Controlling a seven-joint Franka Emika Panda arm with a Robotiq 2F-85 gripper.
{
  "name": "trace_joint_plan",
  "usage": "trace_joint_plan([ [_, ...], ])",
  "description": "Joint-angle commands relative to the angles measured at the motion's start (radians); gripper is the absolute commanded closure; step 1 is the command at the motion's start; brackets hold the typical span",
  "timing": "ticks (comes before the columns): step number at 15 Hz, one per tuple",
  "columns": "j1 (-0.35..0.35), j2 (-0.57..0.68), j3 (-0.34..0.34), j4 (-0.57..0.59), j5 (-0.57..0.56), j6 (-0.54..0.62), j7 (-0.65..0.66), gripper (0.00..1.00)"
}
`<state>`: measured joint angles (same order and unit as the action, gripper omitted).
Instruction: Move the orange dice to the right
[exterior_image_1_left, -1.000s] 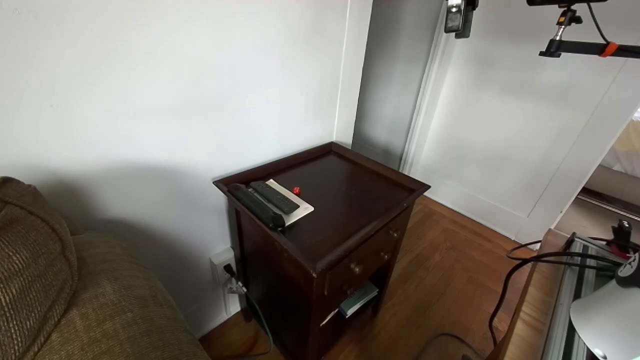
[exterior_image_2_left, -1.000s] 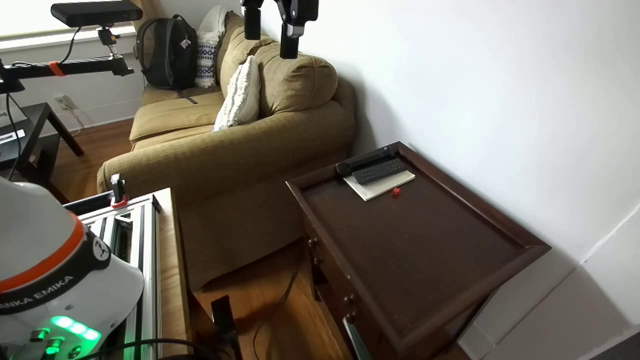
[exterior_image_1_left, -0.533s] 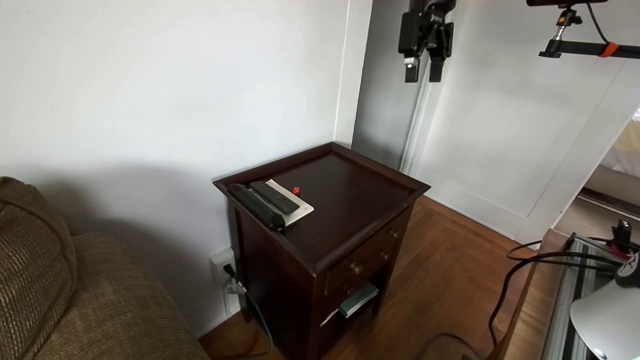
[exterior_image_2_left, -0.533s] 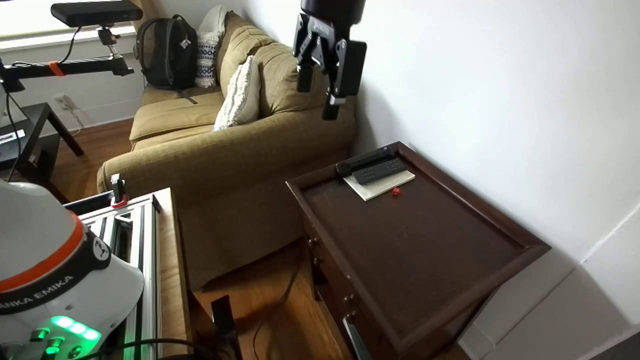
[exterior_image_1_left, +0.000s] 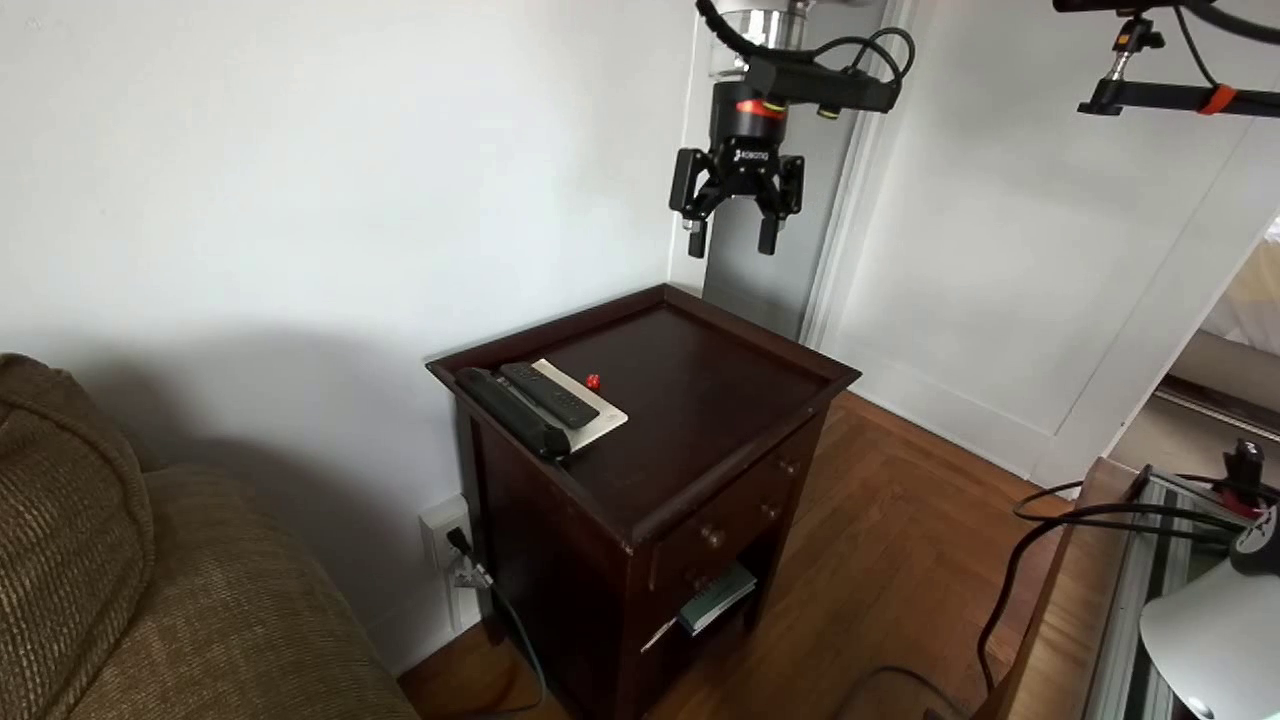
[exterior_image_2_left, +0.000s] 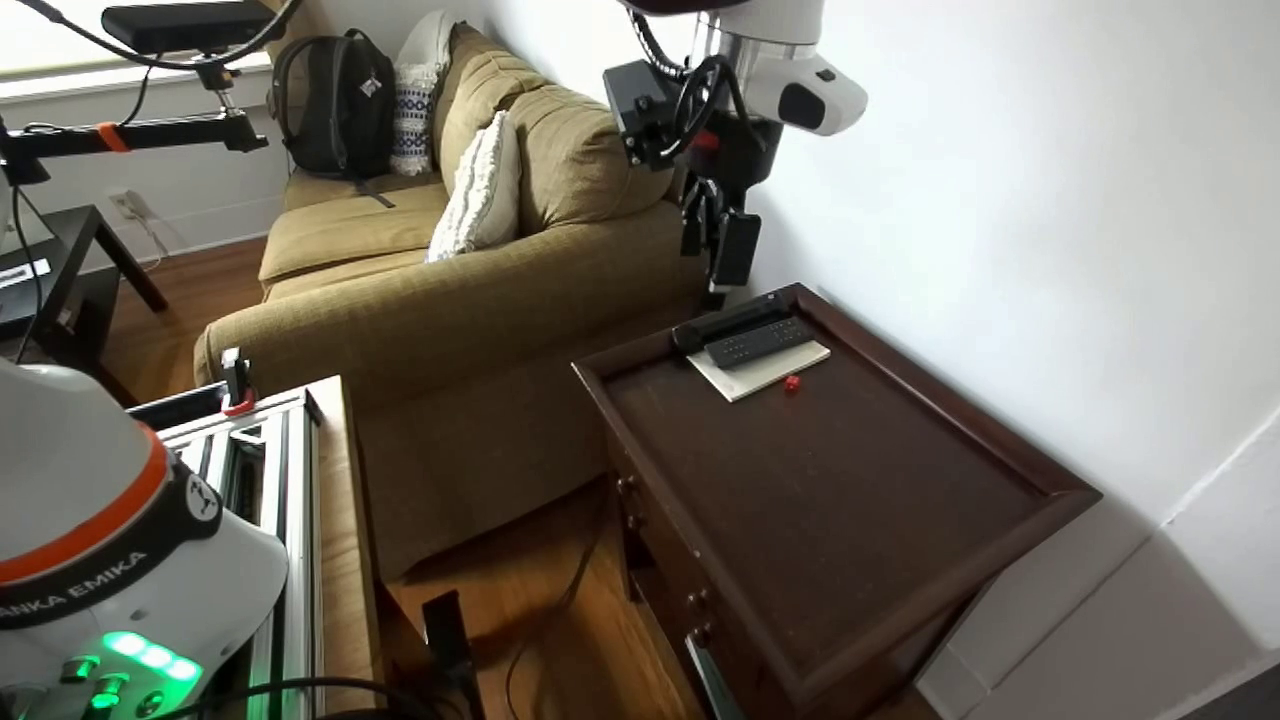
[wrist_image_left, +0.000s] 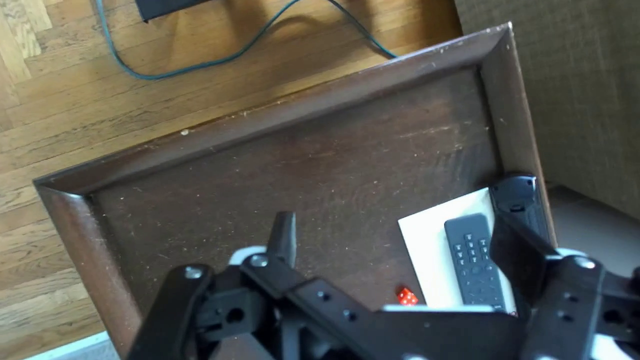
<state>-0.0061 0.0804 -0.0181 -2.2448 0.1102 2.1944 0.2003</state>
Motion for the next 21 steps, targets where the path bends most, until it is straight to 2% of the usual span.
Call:
trace_joint_plan([
  [1, 0.011, 0.113, 0.011, 0.070, 0.057, 0.066, 0.089, 0.00],
  [2, 0.015, 0.133, 0.011, 0.078, 0.047, 0.087, 0.102, 0.00],
  [3, 0.011, 0.080, 0.007, 0.043, 0.029, 0.060, 0.066, 0.00],
  [13, 0.013, 0.091, 0.007, 0.051, 0.028, 0.064, 0.070, 0.00],
  [15, 0.009, 0.118, 0.009, 0.068, 0.046, 0.084, 0.057, 0.00],
  [21, 0.018, 0.221, -0.001, 0.112, 0.048, 0.204, 0.156, 0.00],
])
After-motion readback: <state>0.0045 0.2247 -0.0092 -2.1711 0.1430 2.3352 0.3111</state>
